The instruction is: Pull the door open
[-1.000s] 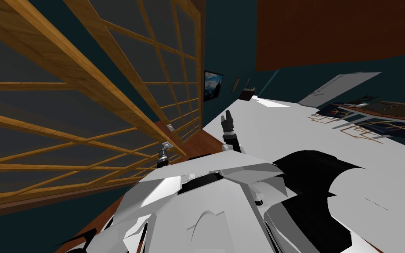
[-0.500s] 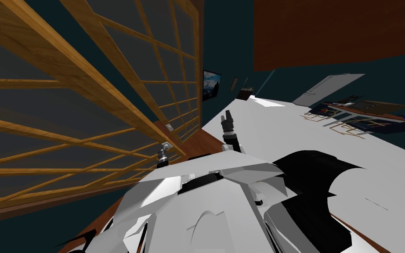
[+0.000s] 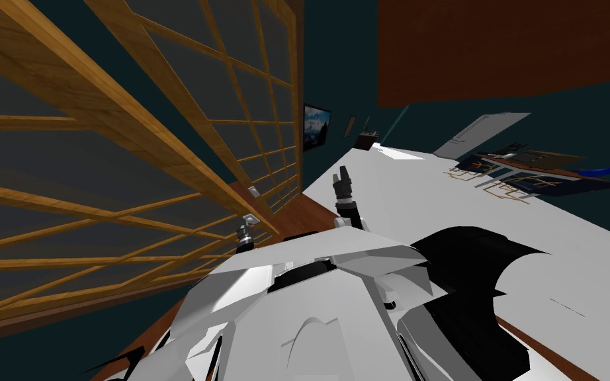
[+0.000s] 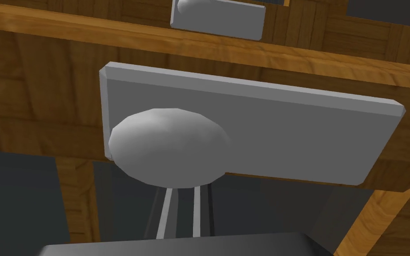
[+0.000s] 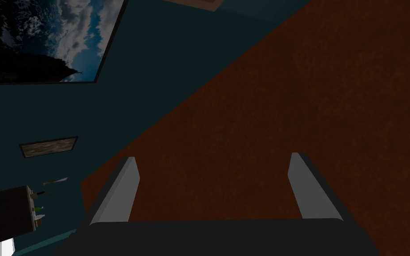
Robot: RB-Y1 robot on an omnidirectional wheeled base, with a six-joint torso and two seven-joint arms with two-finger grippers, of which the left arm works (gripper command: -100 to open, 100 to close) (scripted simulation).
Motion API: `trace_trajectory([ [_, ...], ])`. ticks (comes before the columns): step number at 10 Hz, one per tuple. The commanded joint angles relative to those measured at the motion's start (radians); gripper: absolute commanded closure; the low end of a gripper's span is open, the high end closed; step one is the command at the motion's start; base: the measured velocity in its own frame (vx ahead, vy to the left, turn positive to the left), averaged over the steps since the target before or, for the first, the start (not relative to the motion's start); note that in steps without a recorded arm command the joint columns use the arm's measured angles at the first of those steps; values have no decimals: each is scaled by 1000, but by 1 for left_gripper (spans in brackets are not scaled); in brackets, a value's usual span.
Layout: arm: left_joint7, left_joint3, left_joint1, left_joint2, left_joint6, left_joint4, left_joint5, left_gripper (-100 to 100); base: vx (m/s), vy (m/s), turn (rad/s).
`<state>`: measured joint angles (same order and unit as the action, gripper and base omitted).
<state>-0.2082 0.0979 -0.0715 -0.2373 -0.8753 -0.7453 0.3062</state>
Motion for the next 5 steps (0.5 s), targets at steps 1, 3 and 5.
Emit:
trace_trajectory([
  [1, -30, -11, 14, 2, -16, -5, 4, 100, -22, 8, -36],
  [3, -80, -15, -9, 6, 4, -14, 34, -100, -30, 19, -31],
  [5, -131, -25, -8, 9, 5, -18, 55, -100, -60, 1, -53],
])
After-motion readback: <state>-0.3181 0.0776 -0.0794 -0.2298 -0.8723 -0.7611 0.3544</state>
